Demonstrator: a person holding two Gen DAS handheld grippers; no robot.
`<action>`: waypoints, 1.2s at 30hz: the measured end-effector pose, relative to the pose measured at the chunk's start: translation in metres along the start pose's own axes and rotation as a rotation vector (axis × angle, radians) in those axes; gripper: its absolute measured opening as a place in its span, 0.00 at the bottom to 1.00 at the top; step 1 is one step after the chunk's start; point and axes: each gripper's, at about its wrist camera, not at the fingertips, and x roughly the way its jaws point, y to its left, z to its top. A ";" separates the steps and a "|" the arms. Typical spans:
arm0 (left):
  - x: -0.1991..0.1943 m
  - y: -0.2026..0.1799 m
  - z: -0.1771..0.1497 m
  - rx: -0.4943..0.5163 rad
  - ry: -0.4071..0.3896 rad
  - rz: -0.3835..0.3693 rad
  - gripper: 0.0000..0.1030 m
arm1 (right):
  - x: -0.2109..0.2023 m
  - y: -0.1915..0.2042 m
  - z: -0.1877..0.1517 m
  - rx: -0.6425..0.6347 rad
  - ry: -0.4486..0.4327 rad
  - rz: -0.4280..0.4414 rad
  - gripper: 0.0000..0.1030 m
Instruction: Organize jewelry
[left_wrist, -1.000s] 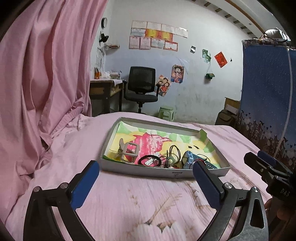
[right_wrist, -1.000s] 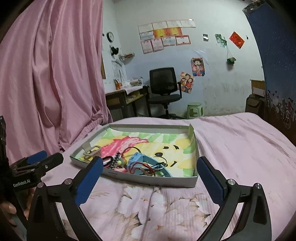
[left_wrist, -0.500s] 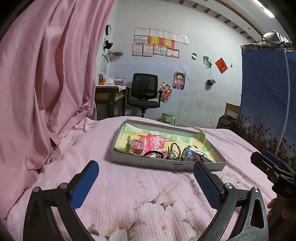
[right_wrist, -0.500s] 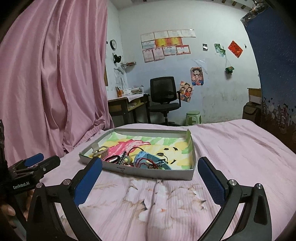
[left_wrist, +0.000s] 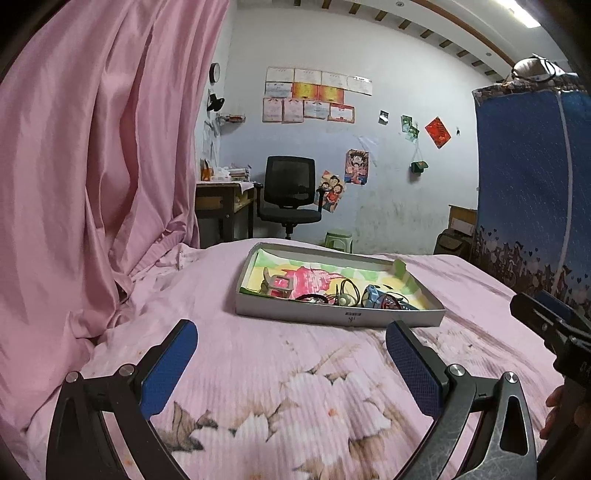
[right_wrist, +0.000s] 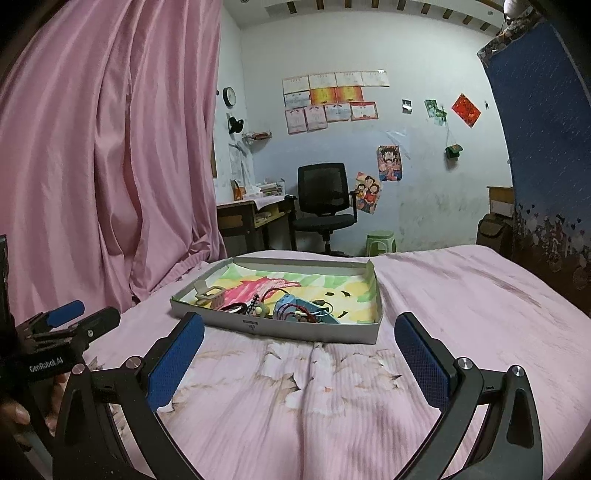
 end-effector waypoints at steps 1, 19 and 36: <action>-0.003 0.000 -0.001 0.000 -0.002 0.002 1.00 | -0.004 0.000 -0.001 0.000 -0.003 -0.003 0.99; -0.039 -0.002 -0.018 -0.001 0.000 0.031 1.00 | -0.053 0.009 -0.021 -0.017 -0.047 -0.080 0.99; -0.065 0.004 -0.032 -0.030 -0.005 0.035 1.00 | -0.072 0.017 -0.034 -0.022 -0.040 -0.072 0.99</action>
